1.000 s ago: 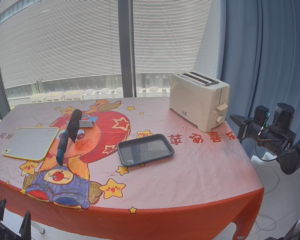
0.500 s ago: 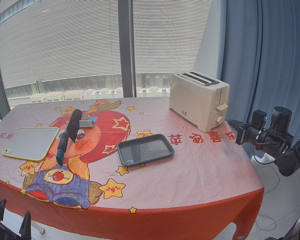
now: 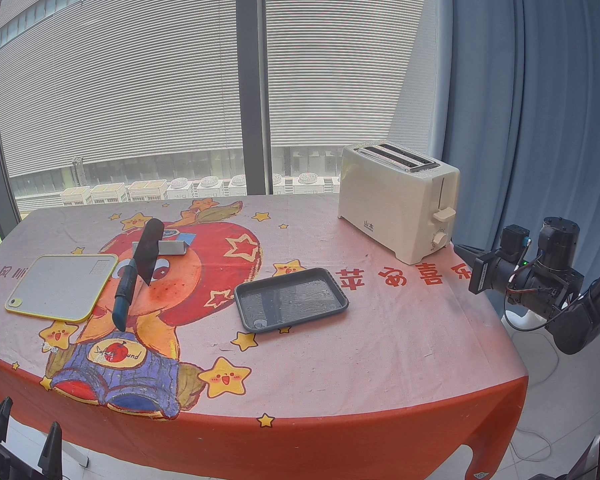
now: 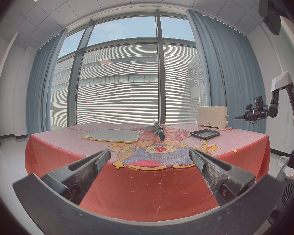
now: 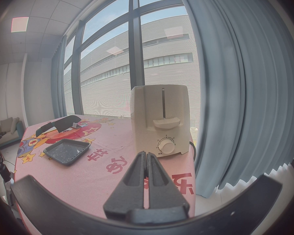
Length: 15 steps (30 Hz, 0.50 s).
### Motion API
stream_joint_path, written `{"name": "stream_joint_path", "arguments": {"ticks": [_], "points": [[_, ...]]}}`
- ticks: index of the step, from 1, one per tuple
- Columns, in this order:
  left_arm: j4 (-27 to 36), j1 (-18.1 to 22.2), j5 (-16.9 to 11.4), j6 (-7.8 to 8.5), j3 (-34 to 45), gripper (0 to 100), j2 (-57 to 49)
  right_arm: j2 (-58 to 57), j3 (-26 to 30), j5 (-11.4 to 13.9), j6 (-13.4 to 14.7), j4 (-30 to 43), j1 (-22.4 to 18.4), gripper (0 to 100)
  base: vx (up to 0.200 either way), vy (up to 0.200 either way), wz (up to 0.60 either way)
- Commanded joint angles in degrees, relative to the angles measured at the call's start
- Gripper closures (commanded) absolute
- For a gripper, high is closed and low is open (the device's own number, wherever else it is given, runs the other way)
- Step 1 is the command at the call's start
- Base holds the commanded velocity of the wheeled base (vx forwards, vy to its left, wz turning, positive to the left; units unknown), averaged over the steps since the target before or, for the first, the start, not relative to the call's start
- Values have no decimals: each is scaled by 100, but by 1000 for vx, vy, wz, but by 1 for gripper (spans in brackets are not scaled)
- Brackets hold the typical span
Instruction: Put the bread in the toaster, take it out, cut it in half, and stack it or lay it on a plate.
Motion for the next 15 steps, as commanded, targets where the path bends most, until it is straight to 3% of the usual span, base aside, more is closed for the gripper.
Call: {"name": "stream_joint_path", "arguments": {"ticks": [1, 15], "points": [[-1, 0, 2, 0, 101, 0, -66, 76, -2, -1, -1, -1, 13, 100, 0, 0, 0], [-1, 0, 2, 0, 101, 0, -75, 146, -73, -142, 17, -1, 13, 100, 0, 0, 0]]}}
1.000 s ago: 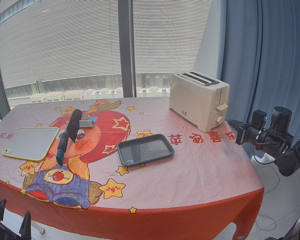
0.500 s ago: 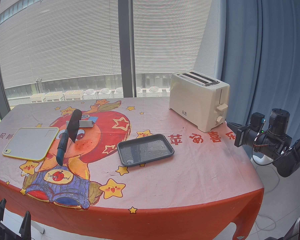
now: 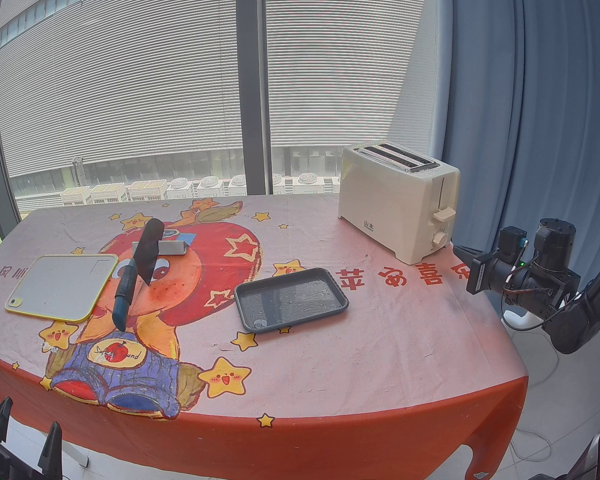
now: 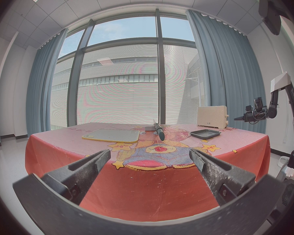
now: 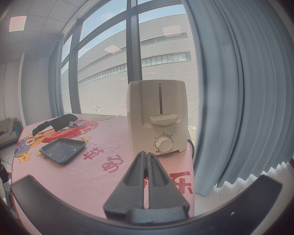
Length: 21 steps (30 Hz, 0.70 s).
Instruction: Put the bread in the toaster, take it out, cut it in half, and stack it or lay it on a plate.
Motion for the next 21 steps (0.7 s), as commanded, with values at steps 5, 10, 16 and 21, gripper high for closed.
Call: {"name": "stream_joint_path", "arguments": {"ticks": [5, 10, 16, 21], "points": [[-1, -2, 2, -8, 101, 0, -66, 25, -22, 11, 56, -1, 14, 100, 0, 0, 0], [-1, -2, 2, 0, 101, 0, -66, 43, -22, 11, 65, -1, 14, 100, 0, 0, 0], [-1, -2, 2, 0, 101, 0, -66, 122, -74, 55, 91, -1, 22, 100, 0, 0, 0], [-1, -2, 2, 0, 101, 0, -66, 210, -145, 46, 328, -10, 49, 100, 0, 0, 0]]}}
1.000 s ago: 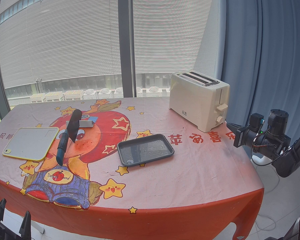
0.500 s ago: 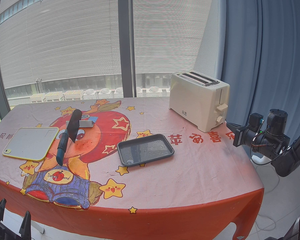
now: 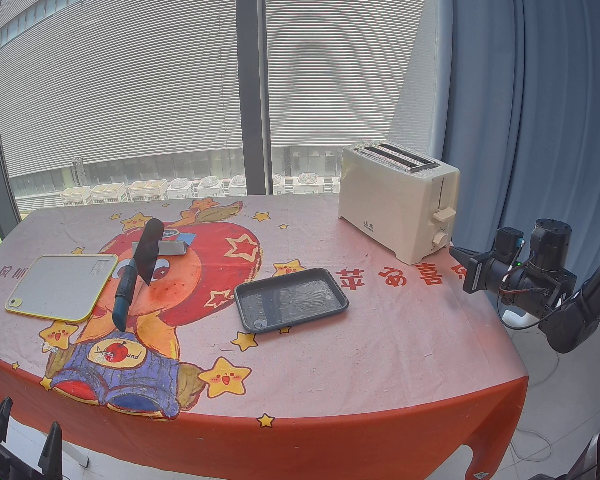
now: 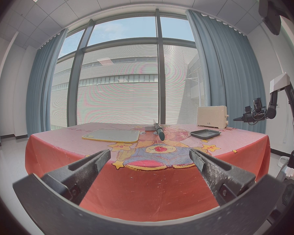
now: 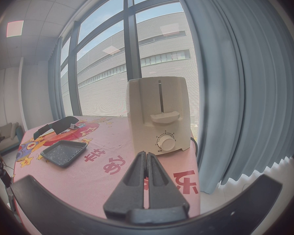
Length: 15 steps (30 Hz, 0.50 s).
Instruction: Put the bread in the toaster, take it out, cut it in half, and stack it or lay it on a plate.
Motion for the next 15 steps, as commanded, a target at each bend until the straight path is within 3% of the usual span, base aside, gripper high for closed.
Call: {"name": "stream_joint_path", "arguments": {"ticks": [1, 15], "points": [[-1, -2, 2, -2, 101, 0, -66, 108, -68, -3, 98, -7, 18, 100, 0, 0, 0], [-1, -2, 2, -2, 101, 0, -66, 161, -227, -29, 133, -59, 18, 100, 0, 0, 0]]}}
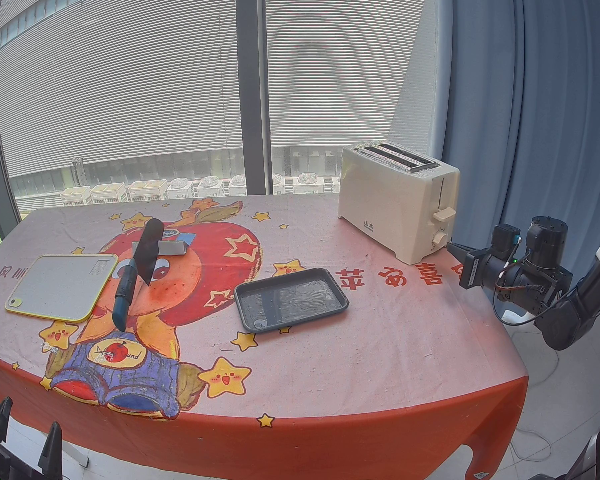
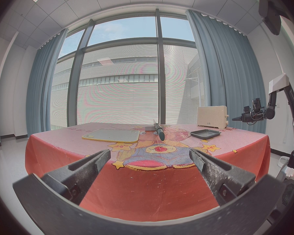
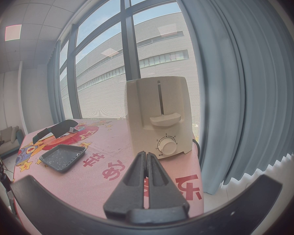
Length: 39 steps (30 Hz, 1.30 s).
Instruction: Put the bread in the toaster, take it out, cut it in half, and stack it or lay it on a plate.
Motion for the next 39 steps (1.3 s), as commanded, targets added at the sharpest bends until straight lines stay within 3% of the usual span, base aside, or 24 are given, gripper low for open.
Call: {"name": "stream_joint_path", "arguments": {"ticks": [1, 5, 29, 35, 39], "points": [[-1, -2, 2, -2, 101, 0, -66, 21, -39, -1, -1, -11, -1, 100, 0, 0, 0], [-1, -2, 2, -11, 101, 0, -66, 12, -83, -10, 113, -2, 8, 100, 0, 0, 0], [-1, -2, 2, -11, 101, 0, -66, 135, -303, -124, 201, -28, -10, 100, 0, 0, 0], [-1, -2, 2, -2, 101, 0, -66, 179, -408, -151, 482, 7, -1, 100, 0, 0, 0], [-1, -2, 2, -2, 101, 0, -66, 196, -434, -151, 500, 33, -10, 100, 0, 0, 0]]}}
